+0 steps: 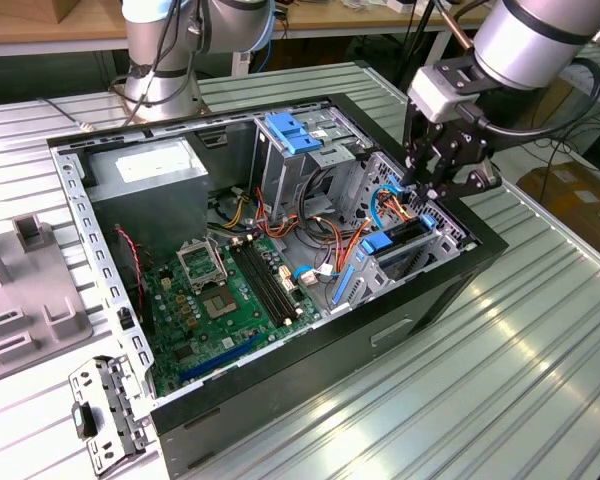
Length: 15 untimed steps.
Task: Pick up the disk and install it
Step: 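Insert the second disk wire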
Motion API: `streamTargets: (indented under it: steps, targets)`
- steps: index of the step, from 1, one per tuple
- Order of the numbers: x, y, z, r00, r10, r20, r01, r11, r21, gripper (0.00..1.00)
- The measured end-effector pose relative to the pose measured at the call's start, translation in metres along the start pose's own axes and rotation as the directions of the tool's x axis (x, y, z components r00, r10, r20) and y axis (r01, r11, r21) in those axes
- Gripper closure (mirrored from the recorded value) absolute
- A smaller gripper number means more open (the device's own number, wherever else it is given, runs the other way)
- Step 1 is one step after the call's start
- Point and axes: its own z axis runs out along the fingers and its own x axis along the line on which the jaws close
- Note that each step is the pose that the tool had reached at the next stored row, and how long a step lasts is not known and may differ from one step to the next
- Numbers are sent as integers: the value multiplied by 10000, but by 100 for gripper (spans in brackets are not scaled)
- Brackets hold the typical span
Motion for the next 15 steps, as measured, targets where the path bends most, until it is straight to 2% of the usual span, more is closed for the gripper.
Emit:
streamTargets:
  steps: [3, 5, 9, 15]
  targets:
    - [6, 80, -5, 10000, 5, 65, -5, 10000, -5, 64]
    - [8, 102, -5, 10000, 7, 89, -7, 10000, -6, 64]
    - [6, 102, -14, 10000, 5, 88, -5, 10000, -7, 64]
    - [-3, 99, -65, 10000, 5, 88, -5, 10000, -7, 64]
